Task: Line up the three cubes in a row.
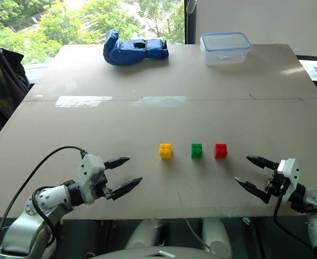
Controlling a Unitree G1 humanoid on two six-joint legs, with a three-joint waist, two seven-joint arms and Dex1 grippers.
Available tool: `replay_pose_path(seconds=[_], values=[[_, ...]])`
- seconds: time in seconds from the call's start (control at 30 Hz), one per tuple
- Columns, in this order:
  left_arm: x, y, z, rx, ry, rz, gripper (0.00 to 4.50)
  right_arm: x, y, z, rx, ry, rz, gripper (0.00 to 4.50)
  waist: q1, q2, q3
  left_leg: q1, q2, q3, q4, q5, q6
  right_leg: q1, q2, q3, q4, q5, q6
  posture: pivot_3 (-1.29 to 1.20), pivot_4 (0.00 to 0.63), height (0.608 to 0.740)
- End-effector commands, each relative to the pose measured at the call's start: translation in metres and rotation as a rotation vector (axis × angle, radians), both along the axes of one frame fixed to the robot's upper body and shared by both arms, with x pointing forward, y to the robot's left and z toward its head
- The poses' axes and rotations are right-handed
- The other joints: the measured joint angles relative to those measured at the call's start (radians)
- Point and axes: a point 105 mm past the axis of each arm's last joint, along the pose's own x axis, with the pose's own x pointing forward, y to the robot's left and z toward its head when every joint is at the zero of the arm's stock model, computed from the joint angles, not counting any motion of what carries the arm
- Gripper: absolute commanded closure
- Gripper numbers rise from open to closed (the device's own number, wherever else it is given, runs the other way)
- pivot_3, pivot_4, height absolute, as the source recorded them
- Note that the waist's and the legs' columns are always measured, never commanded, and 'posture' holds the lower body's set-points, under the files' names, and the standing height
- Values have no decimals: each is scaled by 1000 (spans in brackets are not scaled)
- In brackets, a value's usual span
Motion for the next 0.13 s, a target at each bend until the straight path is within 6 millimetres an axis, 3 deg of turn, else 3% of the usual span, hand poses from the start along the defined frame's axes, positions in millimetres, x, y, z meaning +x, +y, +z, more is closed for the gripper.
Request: replay_pose_path(seconds=[0.03, 0.13], values=[[-4, -7, 2, -1, -46, 10, 54, 1, -5, 6, -7, -36, -15, 0, 0, 0, 0, 0, 0, 0, 0, 0, 0, 0, 0, 0, 0, 0, 0, 0, 150, 740], [-4, -3, -4, 10, -44, 8, 54, 2, -5, 6, -7, -35, -15, 0, 2, 0, 0, 0, 0, 0, 0, 0, 0, 0, 0, 0, 0, 0, 0, 0, 150, 740]])
